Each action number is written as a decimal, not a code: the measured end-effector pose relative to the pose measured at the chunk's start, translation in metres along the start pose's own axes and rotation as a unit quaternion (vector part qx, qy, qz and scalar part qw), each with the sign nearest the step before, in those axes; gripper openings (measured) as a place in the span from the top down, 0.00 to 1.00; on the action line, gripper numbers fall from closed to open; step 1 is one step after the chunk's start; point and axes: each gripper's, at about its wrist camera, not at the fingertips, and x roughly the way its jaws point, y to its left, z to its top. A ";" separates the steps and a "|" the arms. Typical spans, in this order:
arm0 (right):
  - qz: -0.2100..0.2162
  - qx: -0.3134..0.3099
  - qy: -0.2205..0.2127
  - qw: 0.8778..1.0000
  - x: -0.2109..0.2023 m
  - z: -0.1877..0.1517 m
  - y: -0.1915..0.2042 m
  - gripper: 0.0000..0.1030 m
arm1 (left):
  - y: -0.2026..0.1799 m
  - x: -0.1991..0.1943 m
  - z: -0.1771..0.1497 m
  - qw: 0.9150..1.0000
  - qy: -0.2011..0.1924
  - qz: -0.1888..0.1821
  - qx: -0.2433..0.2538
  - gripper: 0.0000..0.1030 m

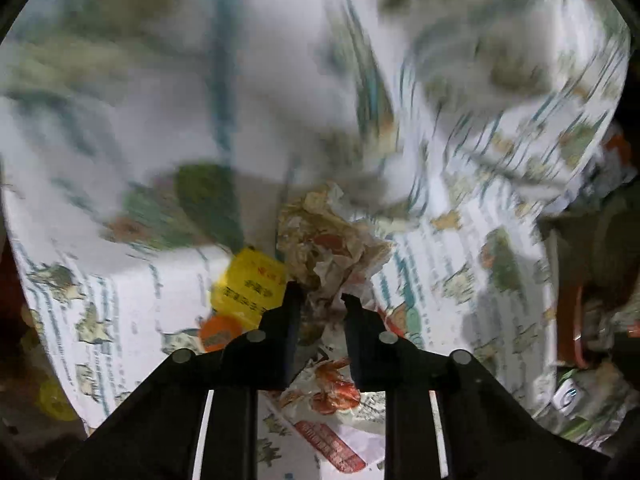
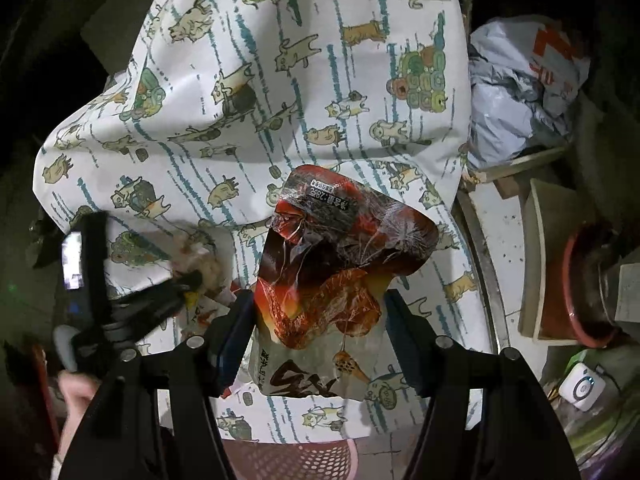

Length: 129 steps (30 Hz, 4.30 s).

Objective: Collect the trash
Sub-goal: 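Lift the red snack wrapper with the right tool while the left tool grasps crumpled paper, then carry both items over the pink basket while the right tool opens to drop the wrapper, then open the left tool over the pink basket to drop the crumpled paper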

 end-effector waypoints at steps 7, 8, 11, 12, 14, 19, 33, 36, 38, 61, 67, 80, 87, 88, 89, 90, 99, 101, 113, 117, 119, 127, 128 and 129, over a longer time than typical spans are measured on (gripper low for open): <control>0.018 -0.035 -0.003 0.999 -0.006 -0.012 0.020 0.36 | 0.021 -0.073 -0.018 0.998 -0.052 -0.042 0.005 0.82; 0.019 -0.044 -0.007 0.999 -0.009 -0.015 0.025 0.36 | 0.023 -0.083 -0.023 0.997 -0.055 -0.047 0.009 0.82; 0.049 -0.063 -0.009 0.997 -0.020 -0.022 0.038 0.36 | 0.027 -0.118 -0.031 0.995 -0.078 -0.057 0.014 0.82; 0.058 -0.069 -0.016 0.996 -0.025 -0.025 0.041 0.36 | 0.025 -0.131 -0.033 0.994 -0.091 -0.056 0.021 0.82; 0.074 -0.085 -0.031 0.993 -0.034 -0.030 0.047 0.35 | 0.023 -0.161 -0.040 0.992 -0.117 -0.045 0.033 0.82; 0.089 -0.088 -0.028 0.992 -0.036 -0.039 0.053 0.35 | 0.021 -0.218 -0.071 0.982 -0.179 0.014 0.065 0.82; 0.093 -0.166 -0.170 0.967 -0.139 -0.106 0.109 0.35 | 0.045 -0.263 -0.163 0.976 -0.211 0.053 0.026 0.81; 0.096 -0.176 -0.165 0.966 -0.144 -0.127 0.117 0.35 | 0.050 -0.251 -0.176 0.981 -0.186 0.055 0.019 0.81; 0.093 -0.178 -0.158 0.967 -0.144 -0.141 0.119 0.35 | 0.051 -0.240 -0.185 0.983 -0.172 0.058 0.019 0.81; -0.011 -0.210 0.050 0.976 0.013 -0.202 0.098 0.34 | 0.068 -0.089 -0.211 0.999 0.042 0.027 -0.020 0.81; 0.007 -0.208 0.124 0.970 0.064 -0.226 0.098 0.34 | 0.073 -0.077 -0.213 0.997 0.054 0.036 -0.036 0.81; -0.028 -0.214 0.170 0.962 0.130 -0.263 0.095 0.34 | 0.073 -0.063 -0.221 0.996 0.068 0.047 -0.025 0.81; -0.057 -0.205 0.171 0.962 0.145 -0.271 0.094 0.25 | 0.071 -0.062 -0.222 0.996 0.072 0.047 -0.022 0.80; -0.054 -0.199 0.169 0.964 0.143 -0.270 0.093 0.22 | 0.071 -0.062 -0.223 0.996 0.075 0.045 -0.024 0.80; -0.051 -0.193 0.167 0.965 0.141 -0.268 0.090 0.22 | 0.071 -0.062 -0.224 0.996 0.079 0.041 -0.026 0.80; -0.051 -0.187 0.166 0.967 0.139 -0.265 0.089 0.22 | 0.071 -0.064 -0.225 0.996 0.081 0.039 -0.029 0.80; -0.010 -0.130 0.143 0.981 0.062 -0.222 0.078 0.24 | 0.053 -0.063 -0.248 0.992 0.129 0.012 -0.013 0.80; 0.003 -0.128 0.103 0.986 0.033 -0.210 0.080 0.24 | 0.050 -0.047 -0.251 0.988 0.150 0.010 -0.014 0.80; 0.030 -0.092 0.018 0.995 -0.014 -0.167 0.068 0.24 | 0.028 0.013 -0.256 0.977 0.211 0.025 0.013 0.33; 0.029 -0.075 0.010 0.997 -0.015 -0.163 0.063 0.24 | 0.031 0.001 -0.250 0.980 0.197 0.030 0.006 0.32; 0.026 -0.074 0.004 0.997 -0.017 -0.162 0.061 0.24 | 0.030 -0.012 -0.244 0.984 0.175 0.037 0.012 0.32; 0.013 -0.091 -0.031 0.995 -0.029 -0.160 0.065 0.24 | 0.037 -0.086 -0.222 0.995 0.073 0.056 0.028 0.30; 0.010 -0.097 -0.036 0.995 -0.030 -0.160 0.067 0.24 | 0.038 -0.090 -0.219 0.996 0.066 0.060 0.028 0.30; 0.005 -0.106 -0.041 0.994 -0.031 -0.161 0.069 0.24 | 0.039 -0.096 -0.218 0.996 0.059 0.063 0.028 0.30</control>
